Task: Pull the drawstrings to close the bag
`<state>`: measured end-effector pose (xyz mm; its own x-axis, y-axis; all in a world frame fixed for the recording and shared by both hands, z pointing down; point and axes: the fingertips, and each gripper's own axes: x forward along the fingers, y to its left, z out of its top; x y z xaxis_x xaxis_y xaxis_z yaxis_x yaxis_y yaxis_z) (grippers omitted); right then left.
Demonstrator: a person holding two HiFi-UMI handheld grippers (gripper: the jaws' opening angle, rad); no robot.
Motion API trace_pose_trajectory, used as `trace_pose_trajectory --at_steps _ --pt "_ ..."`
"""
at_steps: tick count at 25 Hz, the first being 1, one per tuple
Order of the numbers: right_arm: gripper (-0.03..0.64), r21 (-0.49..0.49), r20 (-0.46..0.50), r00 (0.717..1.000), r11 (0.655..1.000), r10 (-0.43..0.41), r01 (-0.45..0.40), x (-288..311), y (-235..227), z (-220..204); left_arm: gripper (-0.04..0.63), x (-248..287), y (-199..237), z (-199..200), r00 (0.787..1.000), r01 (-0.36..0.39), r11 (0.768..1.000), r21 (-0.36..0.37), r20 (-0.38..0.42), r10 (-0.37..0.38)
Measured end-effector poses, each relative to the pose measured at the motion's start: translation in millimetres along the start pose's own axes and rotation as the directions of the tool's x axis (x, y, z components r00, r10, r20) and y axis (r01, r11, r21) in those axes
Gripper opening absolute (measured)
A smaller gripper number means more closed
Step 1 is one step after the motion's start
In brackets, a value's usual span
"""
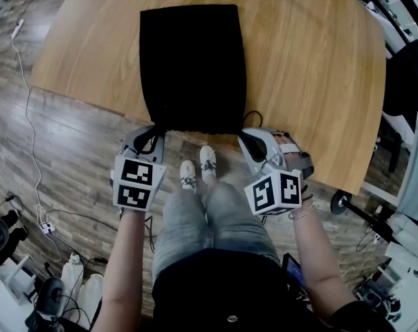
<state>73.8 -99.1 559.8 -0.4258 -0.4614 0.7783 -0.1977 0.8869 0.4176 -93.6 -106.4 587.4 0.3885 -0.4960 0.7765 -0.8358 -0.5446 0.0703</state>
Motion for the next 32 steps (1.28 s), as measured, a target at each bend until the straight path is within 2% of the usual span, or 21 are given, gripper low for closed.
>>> trace_pose_trajectory --at_steps 11,15,20,25,32 --pt "0.014 0.066 -0.004 0.999 0.996 -0.054 0.054 -21 -12 1 0.017 -26 1 14 0.999 -0.025 0.996 0.087 0.034 0.022" --pt "0.012 0.132 0.017 0.996 0.988 -0.088 0.085 -31 -20 1 0.017 -37 0 16 0.999 -0.030 0.990 0.138 0.030 0.026" --pt "0.012 0.203 0.030 0.992 0.972 -0.124 0.116 -43 -26 7 0.017 -53 2 17 0.998 -0.039 0.988 0.147 0.049 0.032" --pt "0.012 0.300 0.065 0.986 0.945 -0.153 0.127 -60 -31 18 0.015 -73 3 24 0.996 -0.046 0.991 0.130 0.083 0.035" --pt "0.012 0.349 0.087 0.978 0.925 -0.192 0.150 -79 -37 28 0.014 -96 6 47 0.985 -0.016 1.000 0.019 0.174 0.013"
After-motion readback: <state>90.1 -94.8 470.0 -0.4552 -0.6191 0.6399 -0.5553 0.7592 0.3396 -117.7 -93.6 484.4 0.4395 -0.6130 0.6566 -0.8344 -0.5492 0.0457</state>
